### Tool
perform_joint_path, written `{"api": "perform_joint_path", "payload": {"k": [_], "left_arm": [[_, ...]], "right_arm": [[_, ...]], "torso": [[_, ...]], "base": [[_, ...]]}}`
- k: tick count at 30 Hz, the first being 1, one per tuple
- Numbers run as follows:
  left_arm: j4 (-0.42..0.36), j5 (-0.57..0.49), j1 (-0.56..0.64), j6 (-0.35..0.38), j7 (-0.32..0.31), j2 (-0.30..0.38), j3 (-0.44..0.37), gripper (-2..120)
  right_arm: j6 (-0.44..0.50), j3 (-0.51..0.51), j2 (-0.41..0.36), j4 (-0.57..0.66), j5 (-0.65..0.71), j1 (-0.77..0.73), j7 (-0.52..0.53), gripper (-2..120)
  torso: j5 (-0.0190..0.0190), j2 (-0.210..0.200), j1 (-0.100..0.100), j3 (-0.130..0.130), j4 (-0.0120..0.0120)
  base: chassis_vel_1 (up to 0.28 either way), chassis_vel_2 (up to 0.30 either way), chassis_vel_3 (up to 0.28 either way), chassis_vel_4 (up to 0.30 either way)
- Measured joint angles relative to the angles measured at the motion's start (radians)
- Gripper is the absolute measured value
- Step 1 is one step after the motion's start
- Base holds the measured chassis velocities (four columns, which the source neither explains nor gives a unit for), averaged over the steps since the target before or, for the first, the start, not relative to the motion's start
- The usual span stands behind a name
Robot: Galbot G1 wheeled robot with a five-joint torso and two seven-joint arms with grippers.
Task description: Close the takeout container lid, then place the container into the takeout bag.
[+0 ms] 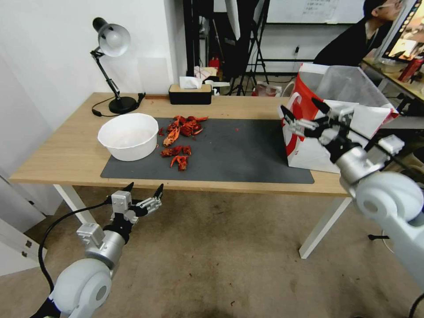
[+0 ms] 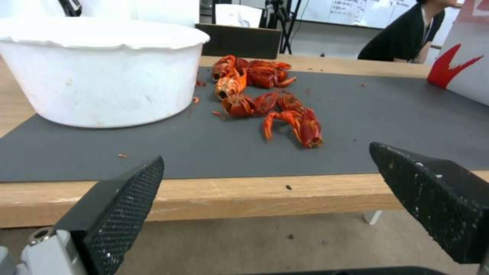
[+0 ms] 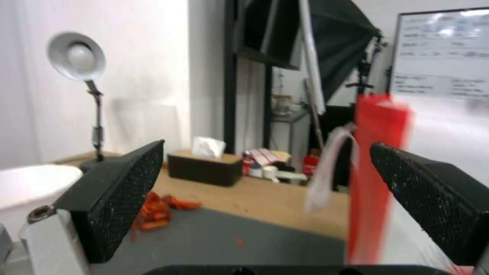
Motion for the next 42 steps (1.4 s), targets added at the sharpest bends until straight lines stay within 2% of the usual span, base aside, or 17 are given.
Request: {"api": "perform_joint_path", "payload": {"k": [2,7,9,11,13,15,23,31,42], "left_arm": [[0.001,0.006,0.006,-0.010,-0.005,-0.004,0.003,100],[0.002,0.017,0.016,-0.025,-0.014,-0.014,0.009,100],[0.003,0.021,0.018,-0.029,-0.016,-0.017,0.009,100],[0.005,0.035,0.026,-0.041,-0.026,-0.023,0.012,100],[0.005,0.037,0.027,-0.043,-0.028,-0.024,0.012,100],[0.005,0.067,0.043,-0.052,-0.049,-0.034,0.015,100],[0.007,0.117,0.061,-0.071,-0.093,-0.066,0.037,100],[0.016,0.150,0.079,-0.092,-0.108,-0.086,0.052,100],[0.012,0.161,0.099,-0.103,-0.111,-0.095,0.066,100]], "right_arm": [[0.019,0.026,0.029,0.010,-0.044,-0.080,0.012,100],[0.064,0.055,0.109,0.021,-0.133,-0.229,0.043,100],[0.073,0.056,0.124,0.022,-0.147,-0.247,0.048,100],[0.105,0.055,0.182,0.022,-0.196,-0.308,0.070,100],[0.108,0.055,0.191,0.022,-0.202,-0.316,0.073,100],[0.139,0.044,0.265,0.022,-0.259,-0.395,0.081,100],[0.200,0.010,0.355,-0.001,-0.352,-0.489,0.105,100],[0.236,-0.003,0.401,-0.047,-0.383,-0.513,0.109,100],[0.285,-0.010,0.408,-0.083,-0.373,-0.517,0.075,100]], "torso": [[0.0001,0.000,0.000,0.000,0.0007],[0.0000,0.000,0.000,0.000,0.0004],[0.0000,0.000,0.000,0.000,0.0004],[-0.0002,0.000,0.000,0.000,0.0005],[-0.0002,0.000,0.000,0.000,0.0005],[-0.0001,0.000,0.000,0.000,0.0004],[0.0000,0.000,0.000,0.000,0.0006],[0.0000,0.000,0.000,0.000,0.0007],[0.0001,0.000,0.000,0.000,0.0006]], "base": [[0.000,0.000,0.000,0.000],[0.000,0.000,0.000,0.000],[0.000,0.000,0.000,0.000],[0.000,0.000,0.000,0.000],[0.000,0.000,0.000,0.000],[0.000,0.000,0.000,0.000],[0.000,0.000,0.000,0.000],[0.000,0.000,0.000,0.000],[0.000,0.000,0.000,0.000]]}}
